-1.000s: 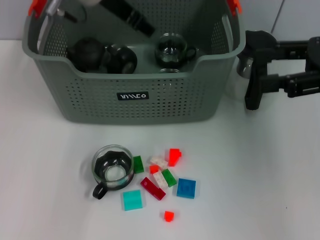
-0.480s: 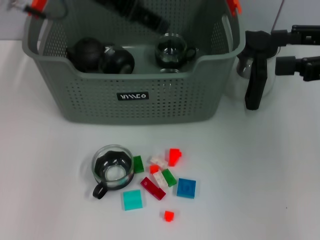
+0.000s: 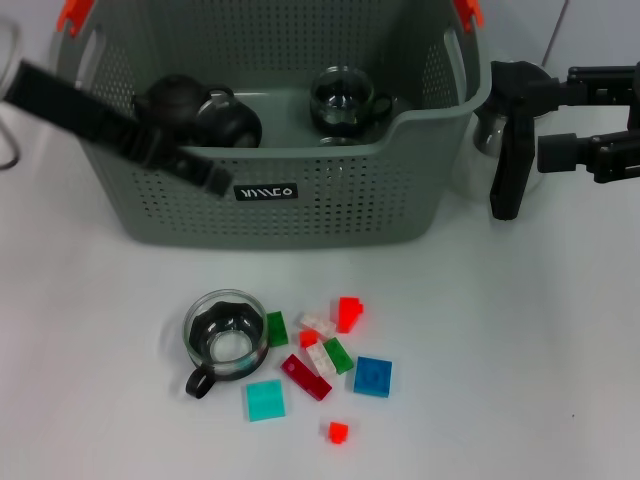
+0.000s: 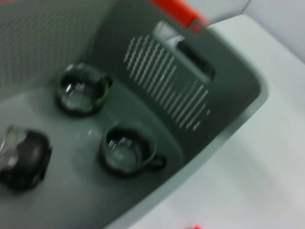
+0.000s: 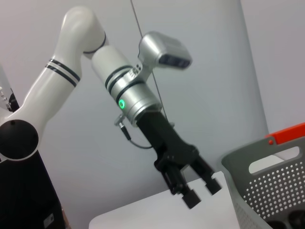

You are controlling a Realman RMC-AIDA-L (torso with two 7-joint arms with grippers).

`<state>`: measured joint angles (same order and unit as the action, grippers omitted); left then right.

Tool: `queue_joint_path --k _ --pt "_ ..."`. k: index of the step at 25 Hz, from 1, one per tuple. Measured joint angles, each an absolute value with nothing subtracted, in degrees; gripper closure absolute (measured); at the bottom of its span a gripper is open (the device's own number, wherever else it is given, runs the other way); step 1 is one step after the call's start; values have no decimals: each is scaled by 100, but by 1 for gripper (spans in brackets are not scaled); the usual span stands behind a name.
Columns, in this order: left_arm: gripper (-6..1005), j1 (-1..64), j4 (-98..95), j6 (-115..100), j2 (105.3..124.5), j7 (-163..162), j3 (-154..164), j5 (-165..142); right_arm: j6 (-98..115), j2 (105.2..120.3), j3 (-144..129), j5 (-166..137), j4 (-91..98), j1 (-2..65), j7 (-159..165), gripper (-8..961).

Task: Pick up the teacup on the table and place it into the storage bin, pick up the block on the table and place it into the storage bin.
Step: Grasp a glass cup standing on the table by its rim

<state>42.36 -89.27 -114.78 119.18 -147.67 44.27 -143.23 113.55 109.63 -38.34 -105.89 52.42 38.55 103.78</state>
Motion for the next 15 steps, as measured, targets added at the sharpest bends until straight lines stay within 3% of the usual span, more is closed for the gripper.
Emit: queue_joint_path --k 8,15 --pt "109 3797 -8550 -11379 11905 -14662 4577 -14510 11343 11012 -3836 -10587 5229 3907 10380 55" --pt "110 3878 -7470 -10461 11972 -14654 5210 -15240 11307 11036 -3842 -10586 5221 3917 10384 55"
